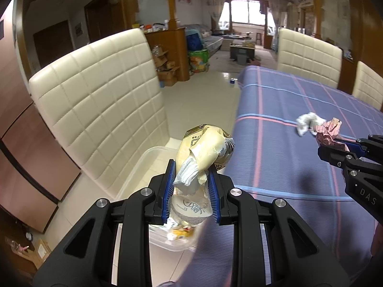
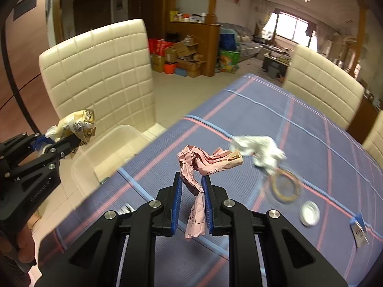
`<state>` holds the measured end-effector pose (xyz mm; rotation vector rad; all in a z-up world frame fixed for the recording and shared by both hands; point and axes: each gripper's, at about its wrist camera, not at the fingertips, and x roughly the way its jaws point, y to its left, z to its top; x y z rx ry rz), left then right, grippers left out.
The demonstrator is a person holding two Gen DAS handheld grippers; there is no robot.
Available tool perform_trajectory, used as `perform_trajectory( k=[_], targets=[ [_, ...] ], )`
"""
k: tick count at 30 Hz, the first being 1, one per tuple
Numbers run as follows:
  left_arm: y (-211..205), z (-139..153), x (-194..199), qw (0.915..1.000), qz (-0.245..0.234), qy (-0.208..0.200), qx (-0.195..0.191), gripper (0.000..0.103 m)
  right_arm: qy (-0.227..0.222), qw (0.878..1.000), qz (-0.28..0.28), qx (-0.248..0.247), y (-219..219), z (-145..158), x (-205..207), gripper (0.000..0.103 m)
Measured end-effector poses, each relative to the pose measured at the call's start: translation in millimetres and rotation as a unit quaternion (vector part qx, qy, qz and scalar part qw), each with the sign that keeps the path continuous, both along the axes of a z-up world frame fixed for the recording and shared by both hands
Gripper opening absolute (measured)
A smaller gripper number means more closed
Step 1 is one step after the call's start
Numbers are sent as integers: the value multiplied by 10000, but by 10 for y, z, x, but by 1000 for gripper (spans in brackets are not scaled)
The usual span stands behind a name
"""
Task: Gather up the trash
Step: 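Carry the yellow cup and pink paper over the clear bin, then open the left tool dropping the cup, then open the right tool dropping the pink paper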
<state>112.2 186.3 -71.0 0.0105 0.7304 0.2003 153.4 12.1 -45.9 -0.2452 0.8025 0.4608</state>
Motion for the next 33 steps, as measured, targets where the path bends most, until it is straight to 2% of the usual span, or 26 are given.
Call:
perform_trajectory(
  k=[6, 13, 14, 16, 17, 19, 22, 26, 33],
  targets=[
    [350, -77, 66, 9993, 365, 85, 32, 30, 21, 9994, 343, 12, 437, -23, 137, 17],
    [578, -252, 165, 9985, 475, 284, -43, 30, 146, 9985, 520, 33, 802, -123, 320, 17],
    [596, -269, 175, 9984, 484, 299, -21, 33, 155, 9984, 541, 32, 846, -137, 338, 17],
    [616, -297, 182, 9979, 559, 326, 46, 68, 170, 9982, 582, 23, 921, -165, 371, 17],
    [638, -299, 178, 9977, 617, 272, 54, 101, 172, 9980, 601, 12, 956, -181, 383, 17],
    [674, -283, 148, 9977, 662, 102, 51, 99, 157, 9978, 639, -30, 1007, -210, 393, 17],
    [714, -318, 174, 9970, 744, 153, 129, 99, 159, 9975, 677, -122, 1082, -268, 418, 17],
    [828, -388, 165, 9962, 848, 212, -20, 99, 242, 9970, 724, -157, 1164, -327, 451, 17],
    [1106, -436, 44, 9901, 1379, 236, -120, 99, 291, 9945, 988, -192, 1395, -393, 403, 17]
  ],
)
